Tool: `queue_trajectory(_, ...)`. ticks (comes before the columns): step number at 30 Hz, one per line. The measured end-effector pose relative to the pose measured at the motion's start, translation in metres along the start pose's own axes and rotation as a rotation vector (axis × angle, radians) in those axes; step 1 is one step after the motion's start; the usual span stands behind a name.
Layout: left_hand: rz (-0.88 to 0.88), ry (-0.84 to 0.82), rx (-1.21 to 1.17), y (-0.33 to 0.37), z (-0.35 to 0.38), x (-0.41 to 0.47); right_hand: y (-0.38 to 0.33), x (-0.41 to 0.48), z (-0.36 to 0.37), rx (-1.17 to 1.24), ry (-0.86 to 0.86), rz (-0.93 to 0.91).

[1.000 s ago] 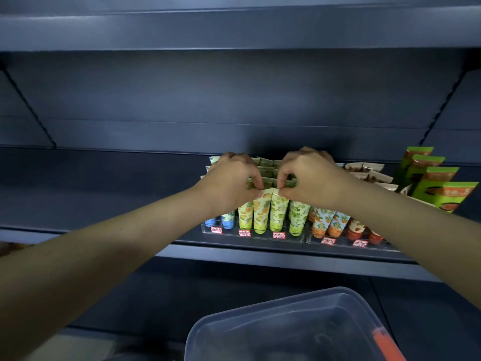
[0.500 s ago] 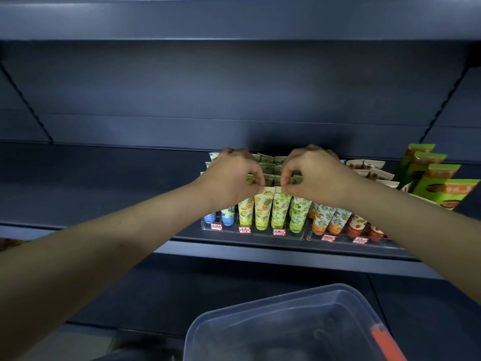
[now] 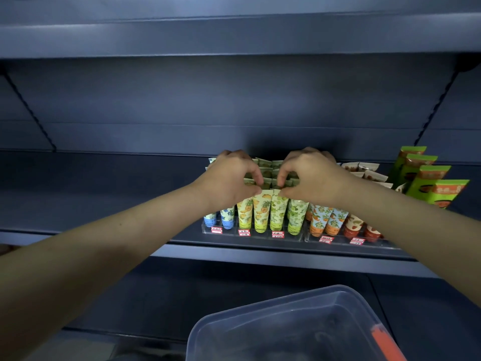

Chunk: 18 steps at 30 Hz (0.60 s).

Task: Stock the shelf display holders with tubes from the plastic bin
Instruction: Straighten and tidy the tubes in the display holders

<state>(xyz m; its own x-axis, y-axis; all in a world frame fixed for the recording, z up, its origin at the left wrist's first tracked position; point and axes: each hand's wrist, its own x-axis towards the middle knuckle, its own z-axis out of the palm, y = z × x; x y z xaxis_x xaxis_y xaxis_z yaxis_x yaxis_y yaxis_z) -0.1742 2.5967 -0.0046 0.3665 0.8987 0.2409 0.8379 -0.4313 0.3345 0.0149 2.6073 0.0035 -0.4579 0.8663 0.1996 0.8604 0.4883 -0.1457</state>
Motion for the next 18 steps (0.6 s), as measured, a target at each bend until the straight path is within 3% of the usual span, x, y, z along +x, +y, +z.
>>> queue_trajectory(18, 0.091, 0.029, 0.011, 0.093, 0.019, 0.011, 0.073, -0.095, -0.05, 0.046, 0.104, 0.094)
